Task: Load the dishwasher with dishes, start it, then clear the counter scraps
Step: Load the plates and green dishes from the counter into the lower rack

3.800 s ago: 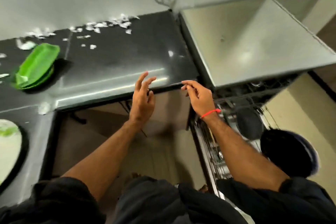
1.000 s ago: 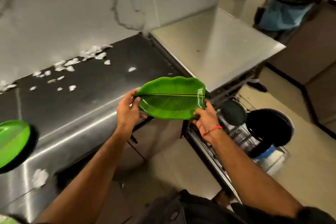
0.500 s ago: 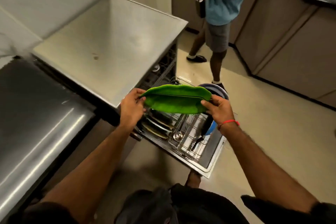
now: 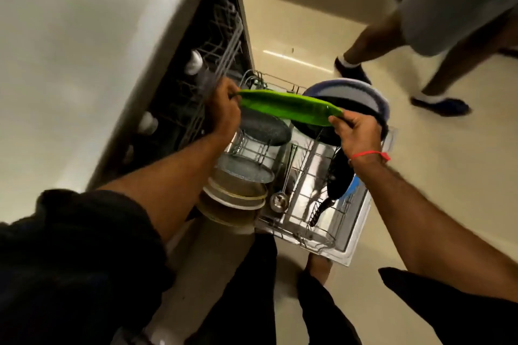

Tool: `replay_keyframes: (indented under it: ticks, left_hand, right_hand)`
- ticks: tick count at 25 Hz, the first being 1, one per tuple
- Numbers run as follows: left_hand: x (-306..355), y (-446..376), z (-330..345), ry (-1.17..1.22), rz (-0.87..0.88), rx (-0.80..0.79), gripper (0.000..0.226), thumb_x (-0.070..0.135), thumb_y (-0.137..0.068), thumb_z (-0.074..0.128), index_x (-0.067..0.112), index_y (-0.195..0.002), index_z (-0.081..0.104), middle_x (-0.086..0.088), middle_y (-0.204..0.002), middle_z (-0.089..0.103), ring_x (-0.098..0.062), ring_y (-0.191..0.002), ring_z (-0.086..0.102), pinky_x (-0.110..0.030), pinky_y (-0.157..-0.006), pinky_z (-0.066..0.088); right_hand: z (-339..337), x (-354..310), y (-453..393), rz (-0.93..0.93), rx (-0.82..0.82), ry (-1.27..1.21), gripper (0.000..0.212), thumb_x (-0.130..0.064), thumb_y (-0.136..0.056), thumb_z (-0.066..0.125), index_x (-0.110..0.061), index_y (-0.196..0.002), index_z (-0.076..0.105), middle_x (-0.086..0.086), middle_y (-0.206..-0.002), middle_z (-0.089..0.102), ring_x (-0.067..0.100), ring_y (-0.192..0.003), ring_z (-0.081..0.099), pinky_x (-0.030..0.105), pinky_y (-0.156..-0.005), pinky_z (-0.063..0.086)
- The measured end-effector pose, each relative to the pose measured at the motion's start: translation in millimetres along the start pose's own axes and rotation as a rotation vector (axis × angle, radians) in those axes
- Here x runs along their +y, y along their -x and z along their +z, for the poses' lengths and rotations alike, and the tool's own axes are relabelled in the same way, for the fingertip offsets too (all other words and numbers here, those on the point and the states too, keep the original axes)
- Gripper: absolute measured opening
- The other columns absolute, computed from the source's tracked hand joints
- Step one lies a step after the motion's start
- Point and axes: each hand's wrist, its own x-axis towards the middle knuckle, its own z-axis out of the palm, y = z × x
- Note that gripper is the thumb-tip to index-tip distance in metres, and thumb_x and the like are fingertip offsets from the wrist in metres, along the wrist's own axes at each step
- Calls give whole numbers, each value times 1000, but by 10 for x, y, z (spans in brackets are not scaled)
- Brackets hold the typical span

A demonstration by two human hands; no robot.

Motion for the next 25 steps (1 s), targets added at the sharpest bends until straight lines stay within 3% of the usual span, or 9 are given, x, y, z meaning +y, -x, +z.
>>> replay_keyframes:
  ticks: [2, 4, 6, 9, 15, 19, 21, 25]
  left_hand:
    - [-282, -406, 406, -95, 16, 33, 20, -5, -78, 53, 6, -90, 65, -4, -84, 60, -16, -83, 53, -24, -71, 39]
    - [-563, -728, 647, -276, 17, -1, 23, -4, -81, 55, 13, -91, 67, -3, -86, 64, -17, -84, 57, -26, -72, 43]
    - [-832, -1021, 910, -422, 68, -113, 25, -4, -82, 56, 18, -89, 66, -9, -92, 68, -25, -89, 63, -33, -75, 53]
    - [-1032, -1373, 1154, -678, 156, -293, 24, -4, -82, 56, 11, -96, 70, -19, -102, 70, -34, -100, 65, -38, -80, 51]
    - [-1299, -1767, 1349, -921, 197, -490, 22, -2, -82, 63, 9, -96, 76, -23, -102, 72, -39, -99, 68, -46, -90, 57]
    - [-1531, -1849, 1449, -791, 25, -477, 25, -5, -82, 62, 8, -97, 78, -17, -100, 74, -26, -88, 69, -37, -81, 57]
    - [-1581, -1800, 1435, -687, -77, -441, 26, -5, -83, 65, 9, -100, 78, -10, -105, 74, -20, -84, 65, -30, -77, 52]
    - [-1544, -1539, 1238, -494, -127, -210, 37, -6, -85, 54, 16, -106, 74, -14, -116, 70, -29, -110, 63, -33, -96, 51]
  right_hand:
    - [378, 375, -376, -9, 22, 22, 26, -16, -89, 69, -11, -114, 74, -6, -88, 67, 7, -83, 56, 20, -78, 46]
    - [672, 662, -667, -4, 22, 21, 24, -13, -90, 68, -10, -113, 74, -4, -90, 69, 3, -83, 57, 12, -77, 43]
    - [935, 987, -931, -18, 0, 52, 22, -13, -90, 67, -10, -110, 75, 3, -90, 73, 7, -82, 61, 16, -78, 45]
    - [1256, 1354, -1139, -26, -74, 121, 20, -14, -91, 66, -7, -106, 76, 15, -95, 75, 16, -86, 64, 23, -77, 43]
    - [1671, 1591, -1188, -36, -91, 188, 18, -15, -92, 65, -10, -105, 76, 16, -95, 75, 25, -90, 67, 15, -71, 32]
    - [1786, 1718, -1174, 10, -140, 247, 22, -16, -93, 65, -11, -112, 74, 19, -103, 74, 30, -100, 67, 13, -72, 30]
    - [1774, 1727, -1122, 24, -213, 232, 32, -15, -92, 67, -12, -124, 68, 18, -116, 70, 28, -113, 64, 14, -86, 35]
    - [1625, 1688, -985, 67, -216, 216, 44, -16, -93, 63, -21, -137, 58, 10, -132, 63, 26, -127, 55, 19, -105, 33]
